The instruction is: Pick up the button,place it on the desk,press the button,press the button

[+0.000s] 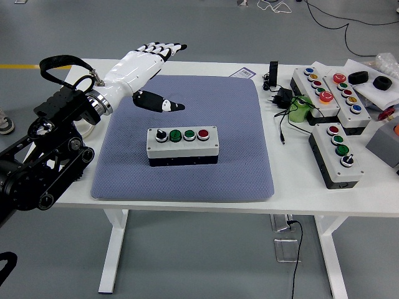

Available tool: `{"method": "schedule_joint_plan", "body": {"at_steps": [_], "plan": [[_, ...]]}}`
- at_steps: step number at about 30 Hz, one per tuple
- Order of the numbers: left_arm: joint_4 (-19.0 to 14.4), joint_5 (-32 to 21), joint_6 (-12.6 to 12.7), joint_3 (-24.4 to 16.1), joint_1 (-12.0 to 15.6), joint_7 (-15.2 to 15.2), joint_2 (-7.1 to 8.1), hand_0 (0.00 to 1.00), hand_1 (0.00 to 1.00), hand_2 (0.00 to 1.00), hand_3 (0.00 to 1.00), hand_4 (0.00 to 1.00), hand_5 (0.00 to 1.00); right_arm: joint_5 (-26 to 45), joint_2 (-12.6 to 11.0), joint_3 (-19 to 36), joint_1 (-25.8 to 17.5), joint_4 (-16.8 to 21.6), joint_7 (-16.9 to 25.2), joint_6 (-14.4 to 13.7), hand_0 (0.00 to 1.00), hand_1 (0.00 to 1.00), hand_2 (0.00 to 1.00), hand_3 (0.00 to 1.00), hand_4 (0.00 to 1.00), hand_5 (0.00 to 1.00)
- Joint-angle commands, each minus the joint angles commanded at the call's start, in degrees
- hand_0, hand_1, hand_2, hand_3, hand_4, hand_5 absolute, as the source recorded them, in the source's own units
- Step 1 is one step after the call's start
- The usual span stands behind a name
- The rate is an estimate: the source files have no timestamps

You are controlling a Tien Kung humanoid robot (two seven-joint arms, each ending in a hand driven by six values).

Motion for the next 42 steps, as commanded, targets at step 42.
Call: {"method": "schedule_joint_plan", "body": {"at_steps": [42], "plan": [[5.0, 1.2, -23.2, 7.4, 1.4, 9.3, -1.97, 0.002, 0.002, 0.027, 0.845, 0.433, 0.002, 0.5, 0.2, -0.3, -0.2, 0.0, -0.1, -0.1, 0.633, 0.539, 0.564, 0.633, 0.227, 0.244]]}}
